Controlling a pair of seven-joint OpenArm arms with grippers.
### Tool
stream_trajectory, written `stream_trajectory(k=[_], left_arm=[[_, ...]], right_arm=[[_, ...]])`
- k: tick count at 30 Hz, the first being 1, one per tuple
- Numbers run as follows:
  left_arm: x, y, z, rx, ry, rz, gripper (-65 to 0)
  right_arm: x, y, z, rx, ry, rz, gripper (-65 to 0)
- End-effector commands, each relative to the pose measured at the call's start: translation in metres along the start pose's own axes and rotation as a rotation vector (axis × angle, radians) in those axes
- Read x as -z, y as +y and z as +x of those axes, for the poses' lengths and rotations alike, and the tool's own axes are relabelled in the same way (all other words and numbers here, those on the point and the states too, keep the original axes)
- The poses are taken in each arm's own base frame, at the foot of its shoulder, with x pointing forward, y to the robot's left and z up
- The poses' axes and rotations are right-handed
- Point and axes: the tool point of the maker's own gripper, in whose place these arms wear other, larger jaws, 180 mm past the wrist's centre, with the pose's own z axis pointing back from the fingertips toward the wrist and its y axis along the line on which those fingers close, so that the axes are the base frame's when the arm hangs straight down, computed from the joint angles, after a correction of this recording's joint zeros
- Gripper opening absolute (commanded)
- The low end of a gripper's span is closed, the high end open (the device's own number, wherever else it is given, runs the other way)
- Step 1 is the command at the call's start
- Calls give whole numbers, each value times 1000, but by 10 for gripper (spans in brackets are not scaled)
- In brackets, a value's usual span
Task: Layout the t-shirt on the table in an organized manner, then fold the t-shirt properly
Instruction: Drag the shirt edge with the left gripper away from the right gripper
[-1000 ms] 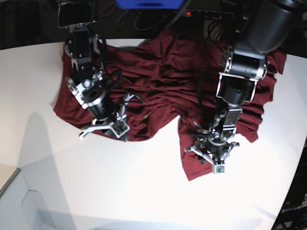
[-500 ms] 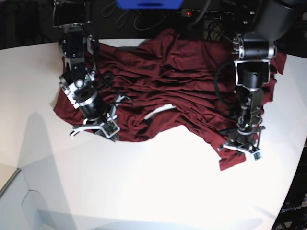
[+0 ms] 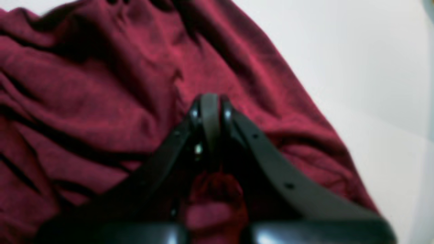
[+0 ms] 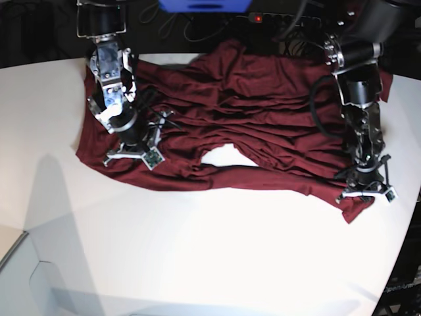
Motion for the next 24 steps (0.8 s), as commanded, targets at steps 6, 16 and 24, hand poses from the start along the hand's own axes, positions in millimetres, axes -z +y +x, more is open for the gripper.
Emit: stream_trajectory(k=[6, 16, 24], left_arm=[[5, -5, 33, 0, -77, -15, -649], [8, -19, 59, -16, -131, -36, -649], [-19, -65, 144, -4, -230, -157, -649]], right_arm=[[13, -10, 2, 11, -6, -4, -631], [20, -26, -11, 11, 32, -15, -631], [20, -25, -11, 11, 33, -14, -631]])
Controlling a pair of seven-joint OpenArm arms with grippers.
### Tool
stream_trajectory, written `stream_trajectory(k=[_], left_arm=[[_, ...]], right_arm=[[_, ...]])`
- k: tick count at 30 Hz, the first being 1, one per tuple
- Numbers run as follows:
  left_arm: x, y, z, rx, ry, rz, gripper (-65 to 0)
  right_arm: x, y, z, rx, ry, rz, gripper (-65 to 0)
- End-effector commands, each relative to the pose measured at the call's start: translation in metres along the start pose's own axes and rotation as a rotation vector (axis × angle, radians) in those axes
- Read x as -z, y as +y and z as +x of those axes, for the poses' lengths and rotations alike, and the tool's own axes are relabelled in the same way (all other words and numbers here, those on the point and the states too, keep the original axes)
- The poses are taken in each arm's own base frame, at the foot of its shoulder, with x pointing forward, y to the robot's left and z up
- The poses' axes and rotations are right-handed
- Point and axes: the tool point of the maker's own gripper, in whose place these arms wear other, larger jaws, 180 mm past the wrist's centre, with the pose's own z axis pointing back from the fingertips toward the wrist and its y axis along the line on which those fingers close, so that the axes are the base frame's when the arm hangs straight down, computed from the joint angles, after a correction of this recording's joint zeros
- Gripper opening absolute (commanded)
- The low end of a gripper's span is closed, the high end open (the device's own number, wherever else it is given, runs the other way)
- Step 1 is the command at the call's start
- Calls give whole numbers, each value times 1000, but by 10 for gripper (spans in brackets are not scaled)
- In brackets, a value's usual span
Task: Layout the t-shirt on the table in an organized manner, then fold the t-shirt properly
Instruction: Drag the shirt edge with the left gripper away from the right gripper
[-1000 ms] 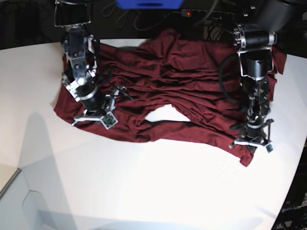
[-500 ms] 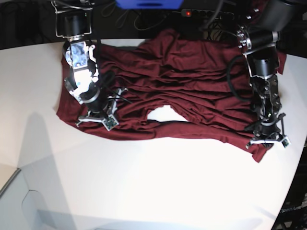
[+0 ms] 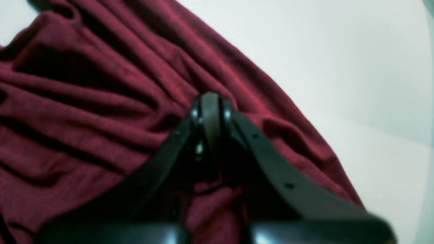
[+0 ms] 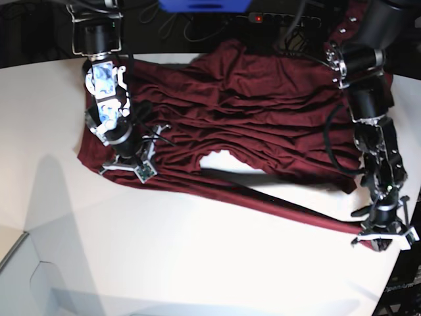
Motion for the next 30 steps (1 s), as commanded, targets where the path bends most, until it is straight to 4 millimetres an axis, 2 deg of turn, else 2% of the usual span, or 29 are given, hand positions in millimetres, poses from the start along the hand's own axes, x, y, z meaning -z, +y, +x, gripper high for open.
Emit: stream_trajectory(k=[1, 3, 7, 13, 19, 21, 23, 28, 30], left_arm=[[0, -10, 34, 4, -77, -24, -649], [-2, -15, 40, 9, -74, -37, -649], [-2, -13, 38, 15, -53, -32, -646], [-6, -5, 20, 26, 17, -21, -646], [-4, -3, 18, 27, 20, -15, -646], [0, 5, 12, 29, 36, 1, -646], [8, 5, 13, 14, 23, 8, -646], [28, 16, -15, -28, 67, 56, -645], [34, 16, -17, -39, 65, 64, -645]], right_arm=[[0, -5, -5, -19, 35, -12, -631], [0, -5, -4, -18, 33, -12, -631], [0, -5, -3, -19, 32, -13, -631], [0, -6, -2, -20, 29, -14, -631], [-1, -5, -3, -19, 30, -13, -631], [-1, -4, -4, -19, 32, -12, -631], [-1, -4, -3, -18, 30, -13, -631], [-1, -3, -4, -18, 32, -11, -631], [-1, -3, -4, -18, 32, -11, -631]])
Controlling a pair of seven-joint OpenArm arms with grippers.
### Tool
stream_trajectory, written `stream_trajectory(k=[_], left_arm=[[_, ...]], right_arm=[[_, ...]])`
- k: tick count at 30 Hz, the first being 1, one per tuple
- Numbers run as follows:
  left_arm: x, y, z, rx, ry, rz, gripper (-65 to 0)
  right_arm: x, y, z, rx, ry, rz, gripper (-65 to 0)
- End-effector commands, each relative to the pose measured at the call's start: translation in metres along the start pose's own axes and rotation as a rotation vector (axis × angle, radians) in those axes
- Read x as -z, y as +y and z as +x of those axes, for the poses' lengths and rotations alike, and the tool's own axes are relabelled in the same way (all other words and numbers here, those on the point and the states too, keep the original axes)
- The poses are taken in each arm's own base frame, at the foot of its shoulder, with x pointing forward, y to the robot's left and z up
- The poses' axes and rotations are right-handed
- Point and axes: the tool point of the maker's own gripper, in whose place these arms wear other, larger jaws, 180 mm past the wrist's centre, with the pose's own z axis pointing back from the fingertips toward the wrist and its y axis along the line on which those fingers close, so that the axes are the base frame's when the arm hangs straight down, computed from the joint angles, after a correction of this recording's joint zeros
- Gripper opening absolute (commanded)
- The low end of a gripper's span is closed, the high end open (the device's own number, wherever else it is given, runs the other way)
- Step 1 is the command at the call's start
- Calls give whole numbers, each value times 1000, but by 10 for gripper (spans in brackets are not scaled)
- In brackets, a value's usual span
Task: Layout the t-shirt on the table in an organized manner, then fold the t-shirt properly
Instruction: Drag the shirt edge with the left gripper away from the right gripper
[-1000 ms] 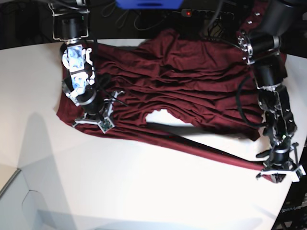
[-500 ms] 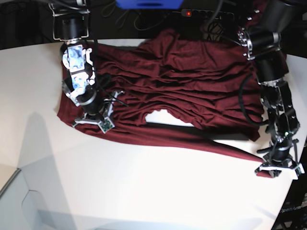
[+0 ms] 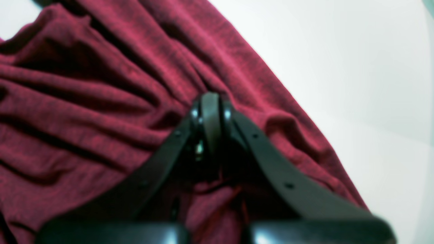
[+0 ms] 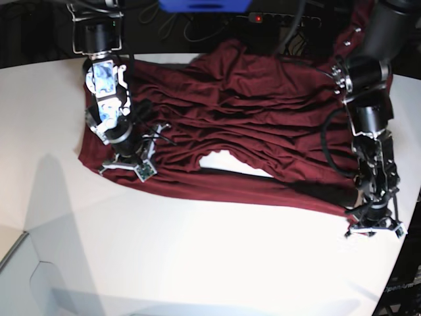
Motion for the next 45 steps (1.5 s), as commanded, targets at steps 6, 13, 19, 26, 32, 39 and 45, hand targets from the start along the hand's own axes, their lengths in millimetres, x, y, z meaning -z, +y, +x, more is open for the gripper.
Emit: stream_trajectory(k=[6, 13, 19, 26, 32, 39, 45], left_arm=[[17, -19, 46, -45, -98, -13, -645], [29, -22, 47, -71, -59, -2, -471], [25, -6, 68, -67, -108, 15, -375], [6, 39, 87, -71, -192, 74, -375], [-8, 77, 67, -68, -177, 134, -375], [-26, 129, 20, 17, -87, 209, -375], [-33, 140, 5, 35, -58, 224, -375]], right_arm=[[-1, -4, -4, -17, 33, -7, -631], [-1, -4, -4, -17, 33, -7, -631], [0, -5, -3, -18, 30, -9, -631], [1, -5, 0, -18, 25, -9, -631], [3, 1, 4, -3, 15, -2, -631], [5, 9, 9, 14, 5, 8, -631], [6, 11, 9, 14, 6, 14, -631]])
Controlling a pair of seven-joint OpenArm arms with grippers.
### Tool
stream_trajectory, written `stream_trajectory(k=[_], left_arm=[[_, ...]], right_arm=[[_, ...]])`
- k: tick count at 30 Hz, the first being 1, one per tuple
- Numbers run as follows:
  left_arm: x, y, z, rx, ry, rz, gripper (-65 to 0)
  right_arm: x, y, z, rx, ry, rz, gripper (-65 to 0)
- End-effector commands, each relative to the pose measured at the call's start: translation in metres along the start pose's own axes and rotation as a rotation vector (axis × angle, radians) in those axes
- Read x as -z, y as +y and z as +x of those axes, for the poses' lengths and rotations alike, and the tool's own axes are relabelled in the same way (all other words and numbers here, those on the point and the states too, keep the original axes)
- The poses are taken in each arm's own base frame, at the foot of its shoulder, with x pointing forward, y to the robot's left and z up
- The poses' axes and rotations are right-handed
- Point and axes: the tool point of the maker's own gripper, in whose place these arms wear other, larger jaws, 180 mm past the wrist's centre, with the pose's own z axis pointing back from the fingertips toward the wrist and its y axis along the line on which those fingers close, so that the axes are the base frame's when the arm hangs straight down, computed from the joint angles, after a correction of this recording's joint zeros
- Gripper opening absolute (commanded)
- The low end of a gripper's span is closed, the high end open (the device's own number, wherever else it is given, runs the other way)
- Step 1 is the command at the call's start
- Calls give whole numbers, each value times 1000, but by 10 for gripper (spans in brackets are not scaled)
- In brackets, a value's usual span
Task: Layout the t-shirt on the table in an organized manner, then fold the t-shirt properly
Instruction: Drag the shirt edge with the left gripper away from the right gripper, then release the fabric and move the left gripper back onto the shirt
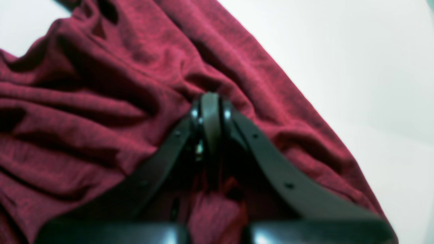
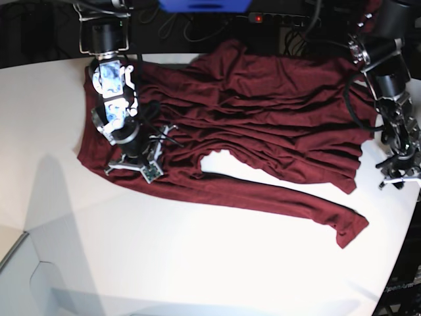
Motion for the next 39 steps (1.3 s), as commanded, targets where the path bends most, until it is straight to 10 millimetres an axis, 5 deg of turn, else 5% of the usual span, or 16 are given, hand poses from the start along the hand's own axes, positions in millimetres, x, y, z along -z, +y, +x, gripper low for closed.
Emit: stream_trajectory(k=[1, 3, 8, 11, 15, 21, 27, 33, 36, 39], left_arm=[[2, -4, 31, -5, -75, -12, -375], [4, -14, 39, -14, -89, -28, -375], [13, -89, 70, 32, -124, -151, -375], [16, -139, 75, 62, -115, -223, -375], [26, -167, 60, 114, -38, -245, -375], [27, -161, 20, 157, -14, -237, -375], [17, -170, 41, 162, -45, -278, -375], [-37, -182, 60, 195, -53, -377, -375], [-75, -191, 44, 223, 6, -431, -375], [-95, -168, 27, 241, 63, -414, -375]], right_arm=[[1, -2, 1, -13, 11, 1, -631], [0, -4, 0, -16, 14, -2, -631], [-2, -12, -4, -29, 22, -13, -631], [-3, -15, -4, -37, 25, -18, -631], [-7, -22, -5, -52, 27, -33, -631], [-35, -51, 38, -64, -92, -147, -631], [-48, -53, 55, -74, -140, -176, -631], [-44, -45, 41, -63, -108, -151, -630], [-35, -44, 29, -48, -75, -135, -631], [-28, -42, 20, -38, -48, -119, -631]])
